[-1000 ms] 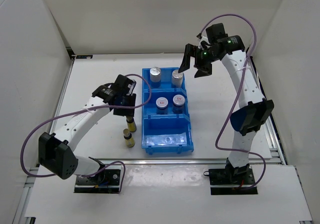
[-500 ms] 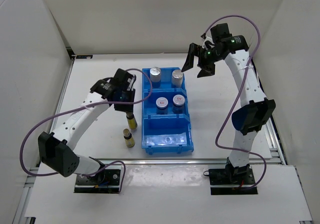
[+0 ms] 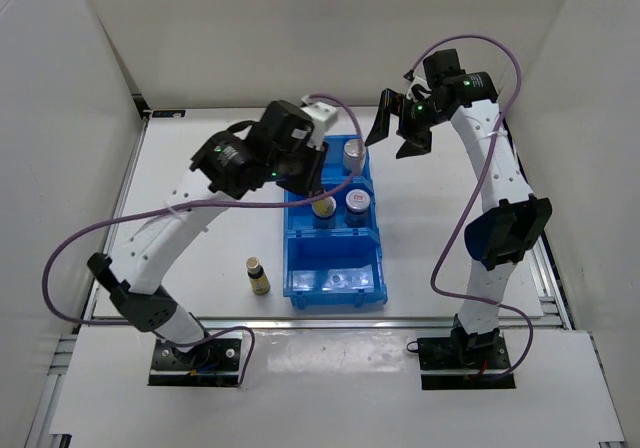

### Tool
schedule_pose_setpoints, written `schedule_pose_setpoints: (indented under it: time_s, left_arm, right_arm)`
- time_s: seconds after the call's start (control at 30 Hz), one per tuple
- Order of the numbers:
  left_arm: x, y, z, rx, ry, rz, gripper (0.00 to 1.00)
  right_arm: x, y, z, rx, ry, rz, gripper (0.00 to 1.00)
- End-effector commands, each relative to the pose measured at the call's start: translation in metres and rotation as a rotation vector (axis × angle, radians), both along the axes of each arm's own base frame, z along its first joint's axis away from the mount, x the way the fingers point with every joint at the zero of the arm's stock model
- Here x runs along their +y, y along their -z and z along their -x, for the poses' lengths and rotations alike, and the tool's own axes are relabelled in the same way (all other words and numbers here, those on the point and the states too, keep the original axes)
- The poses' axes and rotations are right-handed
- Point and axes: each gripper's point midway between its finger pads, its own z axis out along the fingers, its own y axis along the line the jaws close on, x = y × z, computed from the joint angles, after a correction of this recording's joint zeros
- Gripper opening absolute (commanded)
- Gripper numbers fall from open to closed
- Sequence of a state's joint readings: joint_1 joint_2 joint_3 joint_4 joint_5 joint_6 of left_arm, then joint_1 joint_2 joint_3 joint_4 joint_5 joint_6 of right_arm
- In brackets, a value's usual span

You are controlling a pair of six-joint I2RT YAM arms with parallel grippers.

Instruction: Organize the condiment bottles

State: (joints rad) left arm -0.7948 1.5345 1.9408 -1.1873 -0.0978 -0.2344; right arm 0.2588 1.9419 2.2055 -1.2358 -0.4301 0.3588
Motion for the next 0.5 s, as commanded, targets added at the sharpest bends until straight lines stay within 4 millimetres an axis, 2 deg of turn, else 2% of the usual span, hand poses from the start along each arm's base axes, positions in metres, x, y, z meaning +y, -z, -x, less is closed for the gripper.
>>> schedule_pose_setpoints:
  time_s: [0.0,0.07,0.1,0.13,0.3,0.33,0.47]
  left_arm:
    - [-0.029,-0.004,0.013,-0.036,0.139,-0.035,0.11]
    - [-0.048,-0.003,0.027,-0.049,0.232,-0.057,0.11]
    - [-0.055,-0.002,0.031,-0.045,0.263,-0.057,0.11]
    - [-0.057,0.002,0.029,-0.038,0.263,-0.065,0.11]
    - [-0.076,0.022,0.038,0.039,0.364,-0.06,0.11]
    - [-0.08,0.03,0.036,0.055,0.364,-0.076,0.11]
    - [-0.092,0.042,0.029,0.078,0.371,-0.089,0.11]
  right_arm:
    - [-0.007,-0.012,0.011,-0.014,-0.003,-0.011,1.0]
    - [-0.012,-0.011,0.014,-0.017,0.011,0.013,1.0]
    - [-0.014,-0.004,0.017,0.007,0.017,0.031,1.0]
    - [-0.017,-0.008,0.018,-0.01,0.025,0.039,1.0]
    - [-0.048,0.004,0.03,0.03,0.1,0.112,1.0]
    - [-0.054,0.006,0.031,0.036,0.117,0.122,1.0]
    - [-0.067,0.012,0.047,0.073,0.15,0.136,1.0]
